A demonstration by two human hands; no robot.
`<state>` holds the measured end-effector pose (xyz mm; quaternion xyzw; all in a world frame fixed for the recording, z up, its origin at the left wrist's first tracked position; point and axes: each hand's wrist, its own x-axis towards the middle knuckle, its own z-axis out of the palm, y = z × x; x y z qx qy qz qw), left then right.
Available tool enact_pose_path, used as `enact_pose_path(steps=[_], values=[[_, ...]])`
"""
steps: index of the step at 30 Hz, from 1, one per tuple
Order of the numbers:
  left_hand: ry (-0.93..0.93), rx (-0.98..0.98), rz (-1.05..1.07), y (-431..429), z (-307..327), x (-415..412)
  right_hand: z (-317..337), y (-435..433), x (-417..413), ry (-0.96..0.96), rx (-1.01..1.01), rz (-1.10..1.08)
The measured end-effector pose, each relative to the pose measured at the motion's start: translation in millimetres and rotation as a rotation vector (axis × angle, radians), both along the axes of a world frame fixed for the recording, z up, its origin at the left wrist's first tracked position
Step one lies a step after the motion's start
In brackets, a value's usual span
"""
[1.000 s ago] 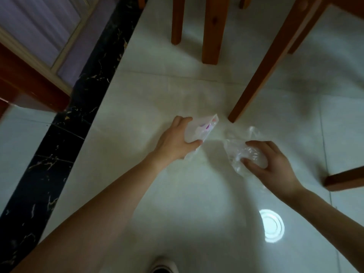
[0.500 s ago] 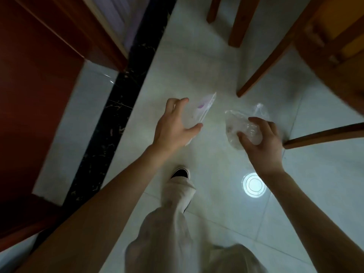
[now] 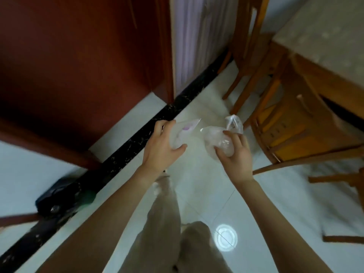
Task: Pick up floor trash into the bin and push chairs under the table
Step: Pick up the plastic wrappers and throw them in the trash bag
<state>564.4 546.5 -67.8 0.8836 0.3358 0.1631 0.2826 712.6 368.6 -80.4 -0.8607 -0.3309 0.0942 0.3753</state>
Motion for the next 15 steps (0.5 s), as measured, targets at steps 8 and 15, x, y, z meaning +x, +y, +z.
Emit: enact_pose_path(steps=[8,15], values=[[-0.036,-0.06,0.395,-38,67,-204,76,19,-130,0.017,0.035,0.366],[-0.007,-0.149,0.648,-15,46,-373,56,95,-265,-0.024,-0.036,0.553]])
